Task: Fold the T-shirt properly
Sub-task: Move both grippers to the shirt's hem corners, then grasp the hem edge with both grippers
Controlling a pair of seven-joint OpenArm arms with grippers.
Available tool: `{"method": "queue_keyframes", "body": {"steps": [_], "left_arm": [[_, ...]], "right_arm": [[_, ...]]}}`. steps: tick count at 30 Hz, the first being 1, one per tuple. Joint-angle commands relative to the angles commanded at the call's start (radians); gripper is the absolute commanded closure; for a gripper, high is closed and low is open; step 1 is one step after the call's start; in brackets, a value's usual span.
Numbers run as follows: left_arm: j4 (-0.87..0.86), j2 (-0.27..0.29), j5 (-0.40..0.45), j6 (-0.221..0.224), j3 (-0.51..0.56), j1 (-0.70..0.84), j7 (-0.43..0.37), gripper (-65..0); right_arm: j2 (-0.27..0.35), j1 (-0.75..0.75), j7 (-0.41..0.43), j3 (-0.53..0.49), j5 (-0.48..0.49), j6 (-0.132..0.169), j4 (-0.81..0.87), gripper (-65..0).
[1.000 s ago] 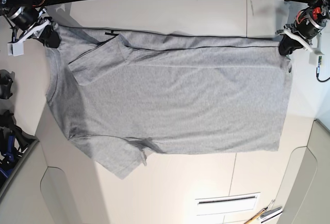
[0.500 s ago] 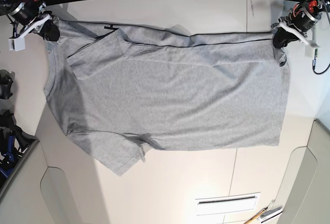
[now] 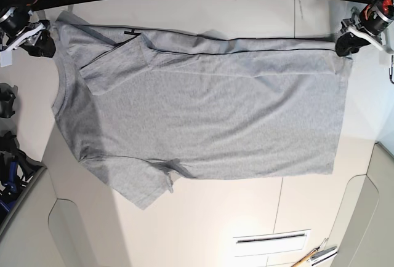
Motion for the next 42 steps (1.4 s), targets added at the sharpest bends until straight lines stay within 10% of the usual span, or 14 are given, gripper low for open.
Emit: {"method": "queue_keyframes", "body": {"steps": [18,25,31,42], "left_arm": [[-0.002,-0.059,-0.08,0.0,-0.138,-0.152,0.002,-40.8],[-0.037,-0.091,0.092,0.0,0.02,-0.325,-0.094,-40.8],[-0.2,-0.11,0.198,0.014,0.193,-0.522,-0.133,-40.8],[-0.655,-0.141,0.389,0.063,0.37,-0.841,-0.259,-40.8]], "right_arm": [[0.0,0.27,0.109,0.022,-0.08,-0.008,-0.02,-24.2],[0.033,0.503,0.164,-0.039,-0.156,-0.008,-0.254,-24.6],[0.056,0.723,0.257,-0.132,-0.25,-0.008,-0.565,-37.7],[0.055,0.847,0.569,-0.346,-0.47,-0.027,-0.9,-37.7]]}}
